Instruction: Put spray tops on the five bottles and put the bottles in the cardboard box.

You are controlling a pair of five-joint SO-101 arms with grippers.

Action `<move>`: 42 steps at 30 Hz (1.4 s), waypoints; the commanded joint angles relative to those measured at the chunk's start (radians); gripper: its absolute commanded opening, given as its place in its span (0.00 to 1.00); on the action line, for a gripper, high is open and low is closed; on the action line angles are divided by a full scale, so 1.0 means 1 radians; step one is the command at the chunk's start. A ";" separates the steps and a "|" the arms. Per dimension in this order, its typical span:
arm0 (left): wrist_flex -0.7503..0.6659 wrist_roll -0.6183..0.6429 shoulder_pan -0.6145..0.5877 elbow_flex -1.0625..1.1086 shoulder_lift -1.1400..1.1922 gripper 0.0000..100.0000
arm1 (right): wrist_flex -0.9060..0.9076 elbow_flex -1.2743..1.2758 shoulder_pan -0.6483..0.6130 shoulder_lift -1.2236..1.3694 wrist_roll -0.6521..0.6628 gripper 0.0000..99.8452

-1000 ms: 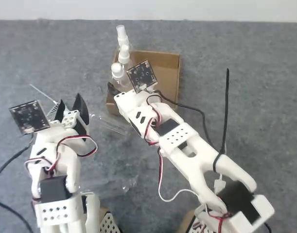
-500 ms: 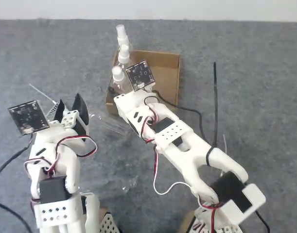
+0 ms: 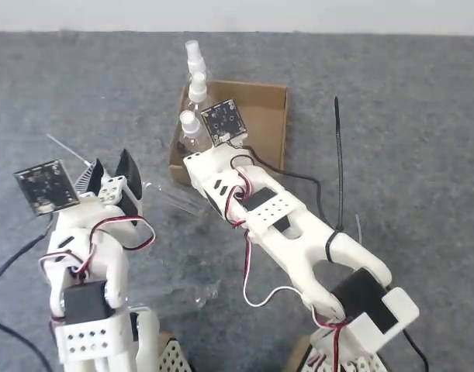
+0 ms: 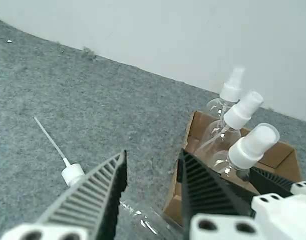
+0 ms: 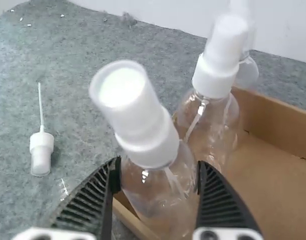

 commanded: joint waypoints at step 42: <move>-0.092 0.008 0.003 0.021 -0.006 0.16 | 0.101 -0.094 -0.028 -0.071 -0.006 0.25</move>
